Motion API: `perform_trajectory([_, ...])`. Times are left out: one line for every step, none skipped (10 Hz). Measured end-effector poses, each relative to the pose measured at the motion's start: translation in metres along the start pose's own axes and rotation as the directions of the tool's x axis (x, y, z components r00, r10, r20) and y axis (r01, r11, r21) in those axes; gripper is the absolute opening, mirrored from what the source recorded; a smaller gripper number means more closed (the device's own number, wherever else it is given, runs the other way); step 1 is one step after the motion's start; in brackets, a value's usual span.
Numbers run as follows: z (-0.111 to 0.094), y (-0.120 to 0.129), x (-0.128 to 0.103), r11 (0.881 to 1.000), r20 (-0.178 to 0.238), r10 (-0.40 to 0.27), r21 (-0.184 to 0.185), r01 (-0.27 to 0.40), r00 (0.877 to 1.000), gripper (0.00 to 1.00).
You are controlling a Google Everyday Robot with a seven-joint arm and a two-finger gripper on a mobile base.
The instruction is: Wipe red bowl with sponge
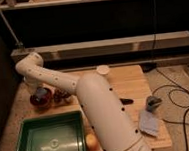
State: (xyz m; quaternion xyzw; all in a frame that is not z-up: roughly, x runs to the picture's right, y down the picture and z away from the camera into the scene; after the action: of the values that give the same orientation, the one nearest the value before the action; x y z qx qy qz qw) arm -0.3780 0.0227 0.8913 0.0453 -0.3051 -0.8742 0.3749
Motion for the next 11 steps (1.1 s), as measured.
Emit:
perform_trajectory([0.002,-0.011,0.002,1.0,0.002,-0.014,0.009,0.014,1.0,0.0])
perform_trajectory([0.004,-0.022,0.002,0.999,0.004,-0.034,0.023,0.034,0.999,0.0])
perform_trajectory([0.003,-0.028,-0.001,0.998,0.005,-0.052,0.028,0.052,0.999,0.0])
perform_trajectory([0.002,-0.033,-0.004,0.997,0.004,-0.068,0.03,0.068,0.998,0.0])
perform_trajectory([-0.002,-0.042,-0.013,0.996,0.008,-0.083,0.04,0.083,0.996,0.0])
perform_trajectory([-0.004,-0.037,-0.02,0.996,0.012,-0.08,0.037,0.08,0.997,0.0])
perform_trajectory([-0.006,-0.031,-0.026,0.997,0.017,-0.077,0.031,0.076,0.997,0.0])
perform_trajectory([-0.01,-0.021,-0.036,0.997,0.024,-0.067,0.025,0.067,0.997,0.0])
perform_trajectory([-0.013,-0.012,-0.045,0.998,0.034,-0.059,0.018,0.058,0.998,0.0])
perform_trajectory([-0.014,-0.006,-0.048,0.999,0.039,-0.051,0.01,0.051,0.998,0.0])
perform_trajectory([-0.014,-0.003,-0.048,0.999,0.041,-0.044,0.004,0.043,0.998,0.0])
